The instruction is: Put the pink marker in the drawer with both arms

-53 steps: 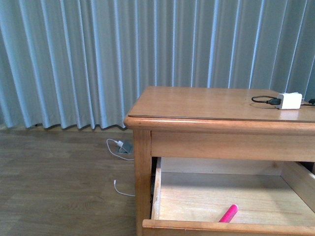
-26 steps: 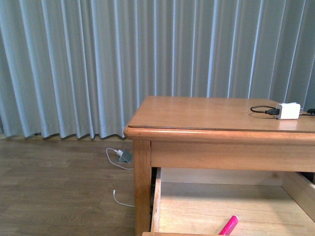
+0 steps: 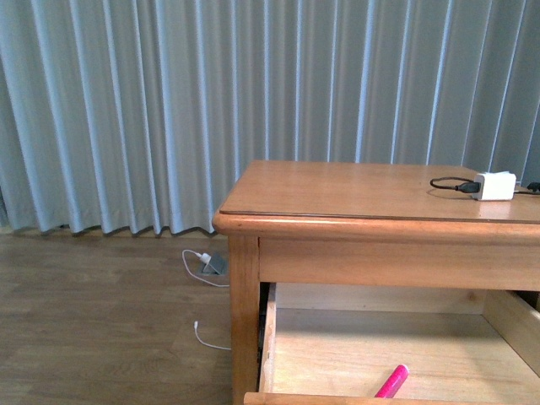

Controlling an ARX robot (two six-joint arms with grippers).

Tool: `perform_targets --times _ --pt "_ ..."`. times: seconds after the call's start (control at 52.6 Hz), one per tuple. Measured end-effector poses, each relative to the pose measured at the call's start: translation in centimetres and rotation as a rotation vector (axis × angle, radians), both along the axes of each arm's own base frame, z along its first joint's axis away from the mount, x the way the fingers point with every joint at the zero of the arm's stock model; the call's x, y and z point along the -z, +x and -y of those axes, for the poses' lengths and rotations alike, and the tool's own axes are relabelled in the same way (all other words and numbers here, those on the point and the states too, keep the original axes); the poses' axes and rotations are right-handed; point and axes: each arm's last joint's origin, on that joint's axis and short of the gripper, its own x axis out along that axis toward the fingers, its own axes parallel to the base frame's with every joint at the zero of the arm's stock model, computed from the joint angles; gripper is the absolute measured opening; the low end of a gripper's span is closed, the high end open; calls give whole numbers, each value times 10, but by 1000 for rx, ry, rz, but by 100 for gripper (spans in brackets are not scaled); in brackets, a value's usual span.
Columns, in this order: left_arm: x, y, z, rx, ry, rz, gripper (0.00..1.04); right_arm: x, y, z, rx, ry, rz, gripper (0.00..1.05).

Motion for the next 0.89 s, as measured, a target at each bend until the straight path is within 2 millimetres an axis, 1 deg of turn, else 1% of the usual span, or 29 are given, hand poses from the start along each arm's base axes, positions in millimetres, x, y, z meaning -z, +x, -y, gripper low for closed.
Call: perform_targets --times 0.133,0.19,0.532,0.589,0.646,0.684,0.703,0.798,0.875,0.894 --pt "3 0 0 0 2 1 4 0 0 0 1 0 0 96" --pt "8 -1 0 0 2 3 4 0 0 0 0 0 0 96" --pt "8 -1 0 0 2 16 5 0 0 0 0 0 -1 96" --pt "8 -1 0 0 3 16 15 0 0 0 23 -27 24 96" --pt "7 -1 0 0 3 16 26 3 2 -2 121 -136 101 96" --pt "7 -1 0 -2 3 16 33 4 2 -3 153 -184 97 96" --pt "7 -1 0 -2 3 16 35 4 2 -3 156 -192 91 96" --pt "7 -1 0 0 3 16 53 15 7 -4 112 -237 -43 96" --pt "7 -1 0 0 3 16 67 24 16 -6 33 -227 -175 96" --pt "7 -1 0 0 3 16 69 25 17 -6 26 -226 -187 96"
